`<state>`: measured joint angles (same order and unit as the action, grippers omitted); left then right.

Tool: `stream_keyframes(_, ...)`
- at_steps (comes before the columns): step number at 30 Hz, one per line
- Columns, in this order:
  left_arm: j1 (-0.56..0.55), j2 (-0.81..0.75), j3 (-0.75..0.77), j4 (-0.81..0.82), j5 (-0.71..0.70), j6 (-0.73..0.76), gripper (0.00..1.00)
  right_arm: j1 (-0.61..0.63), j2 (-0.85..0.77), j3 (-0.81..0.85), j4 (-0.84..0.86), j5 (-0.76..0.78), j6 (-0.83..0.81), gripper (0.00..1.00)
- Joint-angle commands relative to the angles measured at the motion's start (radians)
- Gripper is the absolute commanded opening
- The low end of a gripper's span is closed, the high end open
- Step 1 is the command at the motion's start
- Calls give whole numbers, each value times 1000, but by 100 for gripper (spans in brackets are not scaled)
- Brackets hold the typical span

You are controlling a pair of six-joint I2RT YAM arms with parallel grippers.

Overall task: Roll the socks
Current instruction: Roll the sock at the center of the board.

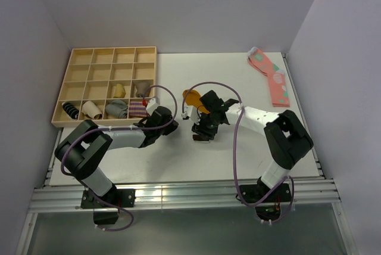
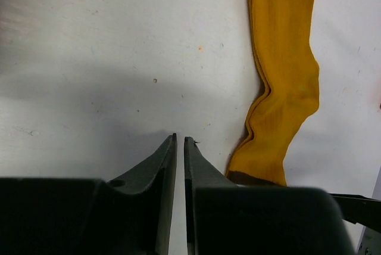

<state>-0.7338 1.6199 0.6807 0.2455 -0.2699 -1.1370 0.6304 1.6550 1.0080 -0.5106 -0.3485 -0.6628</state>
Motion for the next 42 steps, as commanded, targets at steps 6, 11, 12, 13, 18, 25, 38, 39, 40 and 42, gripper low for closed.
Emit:
stream_keyframes(6, 4, 15, 51, 21, 20, 25, 15, 6, 8, 4, -11, -15, 20, 51)
stream_keyframes(11, 4, 15, 52, 17, 18, 25, 14, 5, 17, 4, -11, -23, 29, 48)
stream_keyframes(12, 4, 15, 52, 15, 17, 25, 14, 6, 19, 4, -12, -26, 32, 47)
stream_keyframes(13, 4, 14, 51, 18, 17, 25, 14, 5, 20, 6, -16, -29, 34, 46)
stream_keyframes(18, 4, 11, 49, 17, 17, 26, 14, 5, 17, 1, -25, -38, 40, 43)
stream_keyframes(25, 4, 21, 60, 21, 28, 33, 14, 5, 25, -3, -22, -38, 48, 40)
stream_keyframes(38, -12, 57, 23, 210, 81, 131, 13, -126, 161, 167, -218, -222, 38, 21)
stream_keyframes(39, -18, 63, 19, 221, 81, 138, 13, -133, 169, 185, -229, -242, 37, 21)
stream_keyframes(40, -21, 66, 14, 239, 84, 157, 13, -141, 178, 194, -253, -250, 35, 21)
stream_keyframes(42, -33, 72, -3, 297, 83, 177, 13, -158, 219, 242, -287, -265, 32, 21)
